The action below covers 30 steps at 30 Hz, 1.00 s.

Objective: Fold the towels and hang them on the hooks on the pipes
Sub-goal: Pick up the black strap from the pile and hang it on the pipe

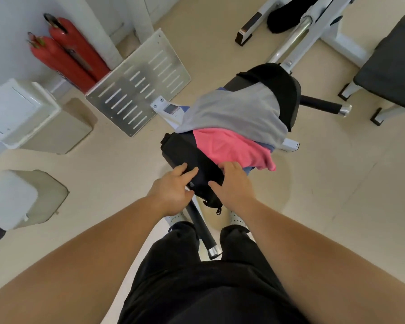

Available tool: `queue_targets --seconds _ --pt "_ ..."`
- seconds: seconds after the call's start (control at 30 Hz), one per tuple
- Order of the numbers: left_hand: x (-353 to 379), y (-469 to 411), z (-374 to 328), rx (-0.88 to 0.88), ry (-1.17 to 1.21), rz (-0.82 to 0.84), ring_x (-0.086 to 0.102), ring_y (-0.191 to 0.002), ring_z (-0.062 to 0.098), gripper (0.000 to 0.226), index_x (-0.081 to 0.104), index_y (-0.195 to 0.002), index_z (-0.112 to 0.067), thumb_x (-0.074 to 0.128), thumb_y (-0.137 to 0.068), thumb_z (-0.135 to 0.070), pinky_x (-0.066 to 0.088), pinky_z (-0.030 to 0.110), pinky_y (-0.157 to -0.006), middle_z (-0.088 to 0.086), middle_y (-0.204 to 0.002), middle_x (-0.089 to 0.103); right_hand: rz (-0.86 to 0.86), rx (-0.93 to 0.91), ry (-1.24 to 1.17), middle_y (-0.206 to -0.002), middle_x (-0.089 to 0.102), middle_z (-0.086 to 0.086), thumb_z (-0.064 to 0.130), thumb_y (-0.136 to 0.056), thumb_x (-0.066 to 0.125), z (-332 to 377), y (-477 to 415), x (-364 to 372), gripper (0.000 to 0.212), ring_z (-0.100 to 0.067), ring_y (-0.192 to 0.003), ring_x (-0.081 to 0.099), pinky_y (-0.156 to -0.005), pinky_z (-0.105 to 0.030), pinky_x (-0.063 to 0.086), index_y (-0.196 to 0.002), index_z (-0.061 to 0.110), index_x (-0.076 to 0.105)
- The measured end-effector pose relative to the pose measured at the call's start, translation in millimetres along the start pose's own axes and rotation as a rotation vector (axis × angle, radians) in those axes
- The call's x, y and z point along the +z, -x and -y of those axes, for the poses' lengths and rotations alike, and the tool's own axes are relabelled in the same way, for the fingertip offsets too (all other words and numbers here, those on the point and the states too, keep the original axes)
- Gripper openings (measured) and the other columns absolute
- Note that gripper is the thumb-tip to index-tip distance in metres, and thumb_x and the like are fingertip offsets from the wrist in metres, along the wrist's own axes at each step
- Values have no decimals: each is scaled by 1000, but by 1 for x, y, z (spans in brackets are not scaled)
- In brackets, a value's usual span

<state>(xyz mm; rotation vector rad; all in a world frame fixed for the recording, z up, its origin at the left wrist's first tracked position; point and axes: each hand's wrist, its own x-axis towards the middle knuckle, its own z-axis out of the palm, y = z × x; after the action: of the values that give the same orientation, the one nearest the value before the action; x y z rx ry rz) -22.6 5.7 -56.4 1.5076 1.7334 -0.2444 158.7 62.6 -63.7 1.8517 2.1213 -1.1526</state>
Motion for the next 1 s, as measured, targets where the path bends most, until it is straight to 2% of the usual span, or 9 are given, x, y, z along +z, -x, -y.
queue_targets --seconds 0.1,0.23,0.33,0.43,0.53,0.8,0.87,0.93,1.0 --pt "0 0 1 7 -74 8 31 -150 28 67 12 -161 -39 48 -104 -39 41 42 -111 -3 -171 6 4 32 95 -117 51 -2 43 -79 81 3 -7 4 56 -21 -99 55 -77 -31 46 -120 15 56" --pt "-4 0 -3 -2 -245 68 29 -149 32 72 3 -161 -37 46 -104 -35 35 48 -115 0 -172 -1 30 -72 247 -116 54 -5 43 -84 76 5 -13 1 44 -25 -106 54 -88 -35 45 -113 13 63" --pt "-9 1 -6 -6 -333 100 25 -150 34 74 0 -161 -36 46 -103 -32 31 51 -116 2 -171 -2 47 -105 187 -93 64 -3 36 -83 74 2 -9 -1 26 -26 -93 59 -79 -39 50 -92 15 62" --pt "-12 1 -13 -24 -420 97 19 -151 35 78 2 -161 -35 49 -99 -29 25 56 -117 4 -171 2 251 -25 82 -77 60 0 30 -74 80 -14 -6 -13 28 -24 -77 60 -67 -40 49 -84 17 58" --pt "-10 1 -21 -58 -436 93 21 -149 33 79 2 -161 -35 49 -98 -28 27 53 -116 5 -170 3 436 10 118 -68 53 -1 29 -79 81 -38 -1 -27 30 -22 -64 54 -57 -32 40 -72 15 55" --pt "-13 22 -55 -214 -245 27 29 -146 35 74 9 -161 -40 45 -99 -57 33 48 -113 5 -168 17 373 -212 77 -66 43 2 23 -89 67 -39 6 -77 34 -18 -63 40 -55 -30 29 -67 18 42" --pt "-17 29 -76 -122 -104 -130 28 -148 33 73 16 -161 -37 47 -98 -57 32 46 -117 5 -168 20 370 -260 34 -64 43 1 21 -85 71 -31 5 -93 32 -18 -60 40 -58 -31 34 -66 18 44" --pt "-24 35 -98 59 71 -251 29 -149 28 69 26 -160 -32 54 -99 -46 32 43 -119 2 -166 28 379 -315 25 -70 56 -3 22 -83 75 -22 4 -105 19 -19 -65 51 -64 -36 45 -76 18 57" --pt "-30 38 -112 187 166 -285 45 -139 24 63 40 -153 -30 56 -93 -36 41 44 -111 -3 -154 48 395 -365 -37 -80 66 -1 23 -82 79 -14 4 -114 15 -18 -76 62 -73 -35 53 -88 22 65"
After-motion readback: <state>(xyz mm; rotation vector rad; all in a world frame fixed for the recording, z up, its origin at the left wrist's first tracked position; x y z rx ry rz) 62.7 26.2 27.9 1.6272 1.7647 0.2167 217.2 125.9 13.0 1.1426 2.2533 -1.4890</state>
